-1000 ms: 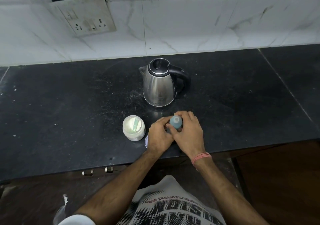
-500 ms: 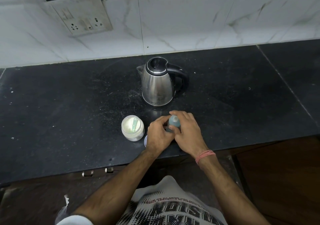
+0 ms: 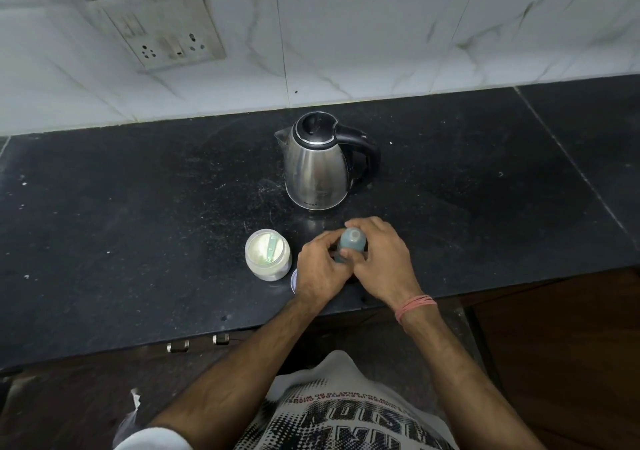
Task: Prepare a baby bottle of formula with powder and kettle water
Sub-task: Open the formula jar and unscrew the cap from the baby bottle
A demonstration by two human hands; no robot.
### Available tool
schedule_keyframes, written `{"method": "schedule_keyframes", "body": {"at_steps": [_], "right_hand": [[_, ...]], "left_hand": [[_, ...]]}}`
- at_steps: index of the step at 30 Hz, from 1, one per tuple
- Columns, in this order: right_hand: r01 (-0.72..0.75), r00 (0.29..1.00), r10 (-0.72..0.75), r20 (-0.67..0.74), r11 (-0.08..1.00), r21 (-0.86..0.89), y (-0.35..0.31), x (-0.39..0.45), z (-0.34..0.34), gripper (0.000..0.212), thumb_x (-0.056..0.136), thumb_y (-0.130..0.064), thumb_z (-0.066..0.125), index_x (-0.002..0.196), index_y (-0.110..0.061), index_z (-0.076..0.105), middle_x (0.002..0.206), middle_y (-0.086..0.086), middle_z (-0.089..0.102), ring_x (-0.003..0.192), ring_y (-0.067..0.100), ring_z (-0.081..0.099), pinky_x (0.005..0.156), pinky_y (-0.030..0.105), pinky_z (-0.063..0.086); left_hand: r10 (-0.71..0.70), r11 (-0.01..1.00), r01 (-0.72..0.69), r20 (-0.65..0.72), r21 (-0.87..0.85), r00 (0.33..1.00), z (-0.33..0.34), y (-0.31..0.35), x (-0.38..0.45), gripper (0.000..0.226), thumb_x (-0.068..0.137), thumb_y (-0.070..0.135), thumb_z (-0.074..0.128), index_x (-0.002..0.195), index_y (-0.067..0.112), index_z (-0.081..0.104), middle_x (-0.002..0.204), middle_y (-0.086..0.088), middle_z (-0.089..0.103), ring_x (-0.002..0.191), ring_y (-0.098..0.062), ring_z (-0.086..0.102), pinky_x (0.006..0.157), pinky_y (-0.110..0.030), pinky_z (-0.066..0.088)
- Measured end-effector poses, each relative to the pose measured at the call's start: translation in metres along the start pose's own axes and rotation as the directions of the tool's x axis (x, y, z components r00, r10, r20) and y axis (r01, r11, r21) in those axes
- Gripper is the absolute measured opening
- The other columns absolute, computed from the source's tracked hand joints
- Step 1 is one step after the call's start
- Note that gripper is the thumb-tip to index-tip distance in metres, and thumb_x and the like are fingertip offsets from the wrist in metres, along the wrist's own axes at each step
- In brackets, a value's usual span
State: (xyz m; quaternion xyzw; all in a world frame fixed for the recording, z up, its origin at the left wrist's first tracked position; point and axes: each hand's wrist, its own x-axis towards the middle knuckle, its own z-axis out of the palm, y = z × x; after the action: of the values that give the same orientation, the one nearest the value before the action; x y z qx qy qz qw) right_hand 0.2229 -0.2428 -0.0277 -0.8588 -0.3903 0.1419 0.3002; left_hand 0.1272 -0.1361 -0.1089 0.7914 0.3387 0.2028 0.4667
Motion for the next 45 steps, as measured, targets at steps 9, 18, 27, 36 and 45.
{"method": "schedule_keyframes", "body": {"at_steps": [9,18,27,36,45], "right_hand": [[0.023,0.996,-0.024,0.087,1.000,0.010,-0.003,-0.002,-0.006,0.071,0.094,-0.014,0.079,0.158,-0.029,0.050,0.154,-0.008,0.055,0.140,0.012,0.050,0.120,0.046,0.048],[0.041,0.999,-0.041,-0.008,0.999,-0.013,0.000,-0.003,-0.007,0.053,0.090,-0.037,0.087,0.138,-0.030,0.066,0.131,-0.014,0.058,0.124,0.009,0.053,0.106,0.039,0.054],[0.026,0.990,0.015,-0.139,0.956,0.291,0.001,-0.009,-0.008,0.044,0.085,-0.024,0.088,0.122,-0.032,0.067,0.121,-0.018,0.064,0.112,0.008,0.067,0.090,0.035,0.062],[-0.133,0.926,0.247,-0.284,0.921,0.366,0.020,-0.012,-0.007,0.044,0.082,-0.015,0.085,0.114,-0.034,0.062,0.117,-0.017,0.063,0.114,0.012,0.059,0.093,0.033,0.055],[-0.352,0.916,0.358,-0.180,0.934,0.066,0.067,-0.010,-0.008,0.064,0.086,-0.012,0.087,0.142,-0.030,0.063,0.142,-0.002,0.056,0.136,0.021,0.048,0.104,0.027,0.039]], "left_hand": [[-0.001,1.000,0.001,0.019,-0.003,1.000,-0.001,0.001,-0.001,0.047,0.085,0.041,0.083,0.131,0.041,0.080,0.116,0.020,0.080,0.107,-0.002,0.077,0.093,-0.040,0.067],[-0.028,0.999,0.029,0.030,-0.045,0.999,-0.005,0.008,-0.004,0.058,0.075,0.065,0.075,0.124,0.035,0.084,0.111,0.016,0.082,0.101,-0.004,0.078,0.090,-0.039,0.066],[-0.062,0.998,0.062,0.033,-0.027,0.998,-0.002,0.002,-0.003,0.052,0.078,0.058,0.084,0.126,0.039,0.082,0.110,0.020,0.083,0.102,0.000,0.078,0.091,-0.040,0.067],[-0.015,0.998,0.015,0.009,-0.058,1.000,-0.004,0.002,-0.005,0.058,0.079,0.065,0.093,0.129,0.041,0.079,0.122,0.022,0.080,0.115,0.000,0.076,0.100,-0.039,0.067],[-0.007,1.000,0.007,0.005,0.000,1.000,0.000,-0.001,-0.002,0.060,0.077,0.065,0.098,0.129,0.043,0.078,0.121,0.026,0.078,0.115,0.005,0.074,0.099,-0.036,0.067]]}}
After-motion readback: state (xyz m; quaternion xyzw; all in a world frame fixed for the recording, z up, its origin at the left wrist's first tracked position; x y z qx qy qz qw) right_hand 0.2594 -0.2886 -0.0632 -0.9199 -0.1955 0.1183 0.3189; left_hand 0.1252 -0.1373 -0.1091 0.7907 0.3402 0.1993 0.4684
